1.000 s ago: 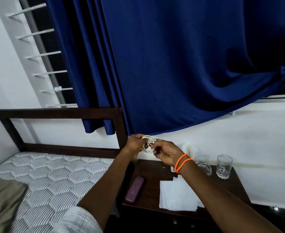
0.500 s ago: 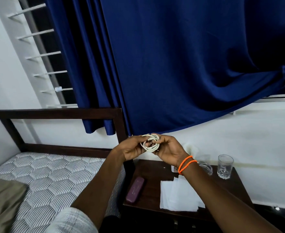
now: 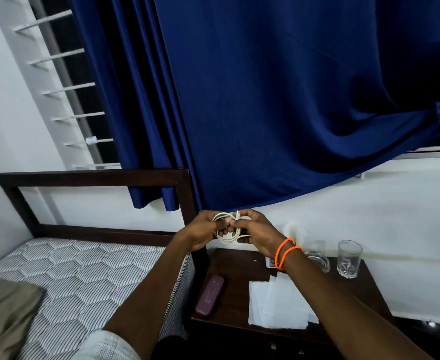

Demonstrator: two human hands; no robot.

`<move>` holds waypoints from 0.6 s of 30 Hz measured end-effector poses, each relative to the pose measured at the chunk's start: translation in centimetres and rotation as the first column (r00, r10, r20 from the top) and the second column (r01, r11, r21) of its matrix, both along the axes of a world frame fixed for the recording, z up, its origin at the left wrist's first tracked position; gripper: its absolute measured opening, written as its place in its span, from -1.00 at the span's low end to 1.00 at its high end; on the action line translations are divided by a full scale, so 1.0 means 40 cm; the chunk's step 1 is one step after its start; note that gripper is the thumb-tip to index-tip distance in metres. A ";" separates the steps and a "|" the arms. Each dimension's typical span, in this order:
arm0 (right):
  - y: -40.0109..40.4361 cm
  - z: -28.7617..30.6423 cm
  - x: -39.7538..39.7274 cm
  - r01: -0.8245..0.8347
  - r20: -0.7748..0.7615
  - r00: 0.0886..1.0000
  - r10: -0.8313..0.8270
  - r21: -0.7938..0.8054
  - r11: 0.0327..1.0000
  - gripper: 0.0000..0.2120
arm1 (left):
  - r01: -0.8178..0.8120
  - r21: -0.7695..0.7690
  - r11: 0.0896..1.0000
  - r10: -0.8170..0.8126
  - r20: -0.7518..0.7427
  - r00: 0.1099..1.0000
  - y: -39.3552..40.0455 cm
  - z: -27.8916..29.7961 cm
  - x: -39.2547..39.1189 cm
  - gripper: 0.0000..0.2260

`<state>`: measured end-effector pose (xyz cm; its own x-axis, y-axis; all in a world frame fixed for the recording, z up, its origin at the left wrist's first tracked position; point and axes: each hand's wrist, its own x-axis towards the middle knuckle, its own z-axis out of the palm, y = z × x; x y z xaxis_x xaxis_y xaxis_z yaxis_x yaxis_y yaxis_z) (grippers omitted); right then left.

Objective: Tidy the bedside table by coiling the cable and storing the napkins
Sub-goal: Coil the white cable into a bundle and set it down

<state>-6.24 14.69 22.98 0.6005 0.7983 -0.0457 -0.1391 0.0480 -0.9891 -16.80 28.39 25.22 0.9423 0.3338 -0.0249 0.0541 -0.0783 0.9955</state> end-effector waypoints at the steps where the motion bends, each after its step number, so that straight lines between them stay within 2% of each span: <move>1: 0.000 -0.002 0.000 0.022 0.055 0.998 -0.019 -0.041 0.999 -0.61 | -0.024 0.054 0.998 0.025 -0.009 1.000 -0.003 -0.002 0.001 -0.85; 3: -0.001 -0.001 0.004 0.083 0.141 0.988 -0.069 -0.096 0.992 -0.53 | -0.086 0.116 0.990 0.091 -0.032 0.995 -0.004 -0.006 0.002 -0.89; 5: -0.007 0.003 0.016 0.158 0.173 0.975 -0.139 -0.099 0.983 -0.52 | -0.109 0.091 0.990 0.115 -0.054 0.992 -0.002 -0.010 0.000 -0.88; 7: -0.014 0.009 0.033 0.181 0.198 0.966 -0.164 -0.071 0.981 -0.61 | -0.092 0.048 0.995 0.095 -0.073 0.993 -0.002 -0.013 -0.005 -0.89; 10: -0.015 0.017 0.043 0.081 0.230 0.971 -0.066 -0.056 0.995 -0.78 | -0.065 0.039 0.997 0.068 -0.077 0.995 -0.012 -0.015 -0.004 -0.84; 14: -0.005 0.029 0.041 0.021 0.060 0.998 -0.019 -0.023 1.000 -0.87 | -0.052 -0.035 0.998 0.050 -0.049 0.998 -0.025 -0.013 -0.002 -0.73; 16: -0.002 0.031 0.039 0.025 -0.021 0.999 -0.025 -0.012 1.000 -0.92 | -0.032 -0.073 0.997 0.030 -0.031 0.999 -0.028 -0.011 -0.003 -0.75; 18: 0.000 0.028 0.036 0.046 -0.031 0.998 -0.046 -0.001 0.999 -0.95 | -0.030 -0.083 0.996 0.030 -0.006 1.000 -0.032 -0.011 -0.002 -0.79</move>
<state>-4.81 14.67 24.10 0.6352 0.7695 -0.0656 -0.1677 0.0545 -0.9843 -16.87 27.11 24.78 0.9318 0.3584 -0.0579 0.0598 0.0059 0.9982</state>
